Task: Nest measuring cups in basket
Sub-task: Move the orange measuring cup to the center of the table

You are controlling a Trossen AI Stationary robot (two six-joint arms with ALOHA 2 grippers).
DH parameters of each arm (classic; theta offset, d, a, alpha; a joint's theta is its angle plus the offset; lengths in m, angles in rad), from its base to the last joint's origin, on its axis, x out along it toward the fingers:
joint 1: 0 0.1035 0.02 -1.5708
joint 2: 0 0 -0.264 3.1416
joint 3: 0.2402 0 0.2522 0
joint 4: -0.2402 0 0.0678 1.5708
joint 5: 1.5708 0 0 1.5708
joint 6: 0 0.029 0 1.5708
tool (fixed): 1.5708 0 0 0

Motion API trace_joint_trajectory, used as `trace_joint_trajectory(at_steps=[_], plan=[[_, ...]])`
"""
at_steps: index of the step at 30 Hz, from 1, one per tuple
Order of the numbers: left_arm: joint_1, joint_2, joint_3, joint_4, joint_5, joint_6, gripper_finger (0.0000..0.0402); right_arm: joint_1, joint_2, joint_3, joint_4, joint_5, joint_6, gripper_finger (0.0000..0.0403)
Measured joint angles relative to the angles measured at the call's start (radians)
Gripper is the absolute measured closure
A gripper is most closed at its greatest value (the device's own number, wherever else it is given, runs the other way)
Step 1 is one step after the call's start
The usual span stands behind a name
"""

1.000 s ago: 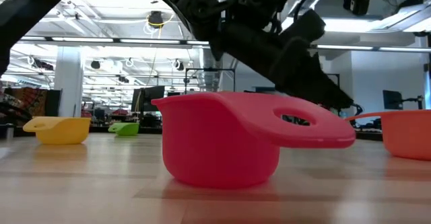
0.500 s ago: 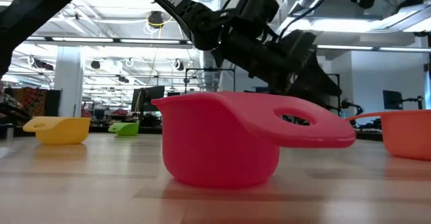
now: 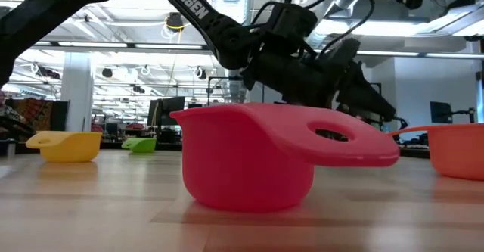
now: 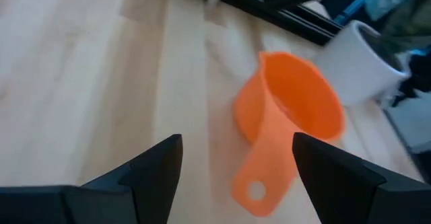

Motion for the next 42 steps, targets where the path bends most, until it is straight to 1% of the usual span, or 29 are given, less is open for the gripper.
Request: trace_joint_trajectory(at_steps=[2, 5, 16, 20, 24, 27, 31, 34, 38, 42], plan=[[0.006, 0.000, 0.000, 0.005, 0.033, -0.022, 0.0132, 0.000, -0.002, 0.000, 0.000, 0.000, 0.006, 0.0180], [0.009, 0.000, 0.000, -0.011, 0.050, -0.031, 0.0132, 0.000, -0.002, 0.000, 0.002, 0.000, 0.010, 0.0179], [0.006, 0.000, -0.001, -0.037, 0.053, -0.087, 0.0132, 0.000, -0.002, 0.000, 0.001, 0.000, 0.027, 0.0184], [0.004, 0.000, -0.001, -0.038, 0.050, -0.148, 0.0132, 0.000, -0.001, 0.000, 0.001, -0.001, 0.035, 0.0185], [-0.005, 0.000, -0.001, -0.043, 0.000, -0.219, 0.0132, 0.012, -0.001, 0.000, 0.001, 0.000, 0.037, 0.0188], [-0.006, 0.000, -0.001, -0.030, -0.004, -0.306, 0.0132, 0.021, -0.001, 0.000, 0.000, 0.001, 0.037, 0.0189], [-0.008, 0.000, -0.001, -0.041, -0.038, -0.382, 0.0132, 0.021, -0.001, 0.000, 0.000, 0.001, 0.047, 0.0189], [-0.010, 0.000, -0.001, -0.049, -0.038, -0.431, 0.0132, 0.021, -0.001, 0.000, 0.000, 0.002, 0.052, 0.0189], [-0.015, 0.000, -0.001, -0.108, -0.028, -0.483, 0.0132, 0.017, -0.001, 0.000, 0.000, 0.002, 0.054, 0.0189], [-0.025, 0.000, -0.001, -0.128, -0.013, -0.496, 0.0132, 0.017, -0.001, 0.000, 0.000, 0.003, 0.054, 0.0190]])
